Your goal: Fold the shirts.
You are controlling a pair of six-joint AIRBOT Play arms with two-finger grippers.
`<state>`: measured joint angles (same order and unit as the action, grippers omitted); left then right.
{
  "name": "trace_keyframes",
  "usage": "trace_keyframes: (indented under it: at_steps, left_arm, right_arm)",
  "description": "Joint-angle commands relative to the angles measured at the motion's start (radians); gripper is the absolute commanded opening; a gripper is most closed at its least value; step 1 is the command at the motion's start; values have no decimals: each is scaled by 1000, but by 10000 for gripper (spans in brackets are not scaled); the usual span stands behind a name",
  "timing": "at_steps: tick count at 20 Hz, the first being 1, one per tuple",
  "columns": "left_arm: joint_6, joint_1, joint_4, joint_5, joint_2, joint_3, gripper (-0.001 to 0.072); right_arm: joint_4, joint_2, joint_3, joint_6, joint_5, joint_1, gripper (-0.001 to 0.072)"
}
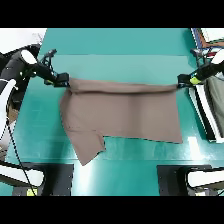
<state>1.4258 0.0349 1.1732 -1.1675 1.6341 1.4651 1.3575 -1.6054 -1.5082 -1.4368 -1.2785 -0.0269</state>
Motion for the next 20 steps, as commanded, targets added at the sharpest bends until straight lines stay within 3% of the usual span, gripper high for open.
trace_keyframes:
  at_steps: [1,3,8,11,15,20]
  left_arm:
    - [14,3,-15,-26,-11,-62,512]
    - [10,25,-4,-77,-69,-61,492]
    - [6,85,95,-213,-325,-211,491]
    - [13,89,79,-166,-529,-513,491]
    - [37,88,-55,-124,-692,-882,491]
    - [17,88,-223,-11,-717,-1045,490]
  right_arm:
    - [-162,32,111,1,34,18,394]
    - [-241,60,113,30,-13,43,392]
    - [-240,299,265,58,-82,88,388]
    - [-240,449,393,63,-74,93,388]
    - [-241,586,500,63,-6,93,387]
    - [-240,660,530,63,23,93,387]
